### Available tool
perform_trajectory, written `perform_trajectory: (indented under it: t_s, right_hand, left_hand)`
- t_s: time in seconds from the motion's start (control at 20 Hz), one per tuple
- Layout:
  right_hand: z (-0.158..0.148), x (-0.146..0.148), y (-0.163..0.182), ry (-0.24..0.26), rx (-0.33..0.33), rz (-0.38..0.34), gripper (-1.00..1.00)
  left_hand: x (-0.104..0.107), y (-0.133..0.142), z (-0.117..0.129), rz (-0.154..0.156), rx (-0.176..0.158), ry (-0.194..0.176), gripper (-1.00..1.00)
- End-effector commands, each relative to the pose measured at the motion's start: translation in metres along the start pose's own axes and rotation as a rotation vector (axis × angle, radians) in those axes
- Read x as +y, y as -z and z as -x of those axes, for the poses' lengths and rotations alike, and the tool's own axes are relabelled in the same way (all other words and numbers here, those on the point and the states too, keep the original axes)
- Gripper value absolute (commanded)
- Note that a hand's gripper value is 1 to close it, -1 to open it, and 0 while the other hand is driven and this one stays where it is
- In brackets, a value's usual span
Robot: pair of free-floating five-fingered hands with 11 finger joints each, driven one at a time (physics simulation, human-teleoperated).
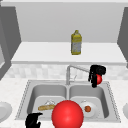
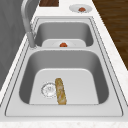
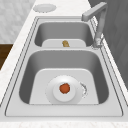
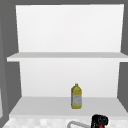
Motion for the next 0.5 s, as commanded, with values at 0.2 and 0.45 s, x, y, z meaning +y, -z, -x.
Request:
perform_trajectory:
  t_s: [0.2, 0.45]
  right_hand:
    - [-0.012, -0.048, -0.028, -0.026, -0.011, -0.017, 1.0]
    - [-0.019, -0.075, -0.041, -0.03, 0.001, -0.01, 1.0]
  left_hand:
    - [0.0, 0.0, 0.0, 0.0, 0.0, 0.0, 0.0]
    - [0.0, 0.0, 0.0, 0.0, 0.0, 0.0, 0.0]
